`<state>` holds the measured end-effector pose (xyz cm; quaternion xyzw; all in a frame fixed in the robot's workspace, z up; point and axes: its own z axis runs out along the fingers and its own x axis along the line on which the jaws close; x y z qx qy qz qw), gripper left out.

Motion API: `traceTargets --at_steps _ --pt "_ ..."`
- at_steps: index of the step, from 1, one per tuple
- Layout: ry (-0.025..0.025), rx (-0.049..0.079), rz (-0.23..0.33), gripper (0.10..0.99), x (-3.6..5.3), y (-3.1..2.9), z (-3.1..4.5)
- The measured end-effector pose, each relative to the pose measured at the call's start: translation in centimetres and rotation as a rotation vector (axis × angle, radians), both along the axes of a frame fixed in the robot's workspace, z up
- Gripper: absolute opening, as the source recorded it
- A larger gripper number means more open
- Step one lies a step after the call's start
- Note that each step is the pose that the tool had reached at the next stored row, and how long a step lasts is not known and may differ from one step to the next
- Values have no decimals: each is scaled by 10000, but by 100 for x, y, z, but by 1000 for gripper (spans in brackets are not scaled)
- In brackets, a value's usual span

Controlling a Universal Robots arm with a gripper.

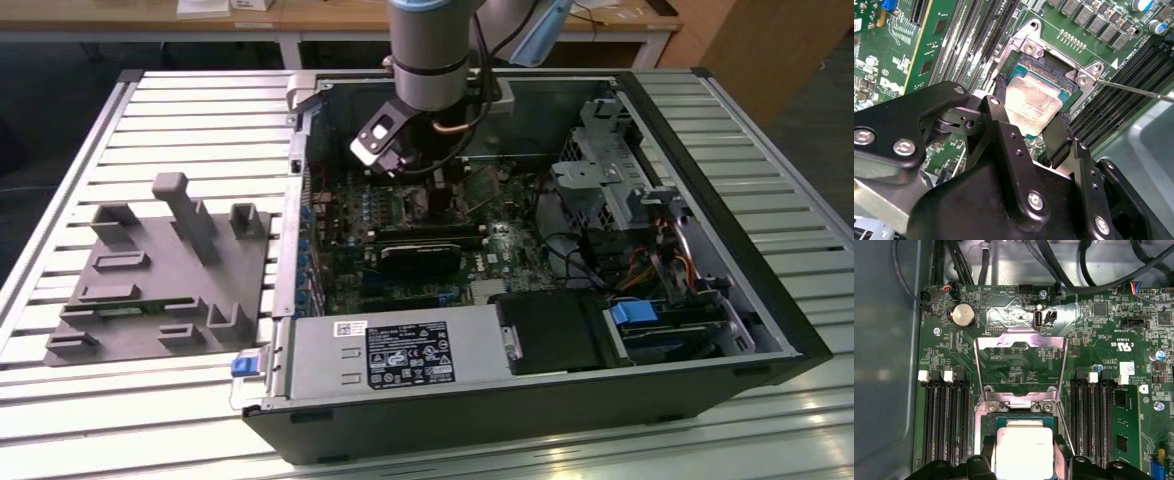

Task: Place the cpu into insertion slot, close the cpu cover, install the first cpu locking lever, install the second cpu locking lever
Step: 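Place the cpu into insertion slot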

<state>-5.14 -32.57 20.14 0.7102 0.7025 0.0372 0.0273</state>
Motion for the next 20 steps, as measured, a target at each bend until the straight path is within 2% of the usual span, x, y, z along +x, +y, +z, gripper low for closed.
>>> traceTargets --at_steps 20 --pt "2 27 -60 537 -13 19 -92"
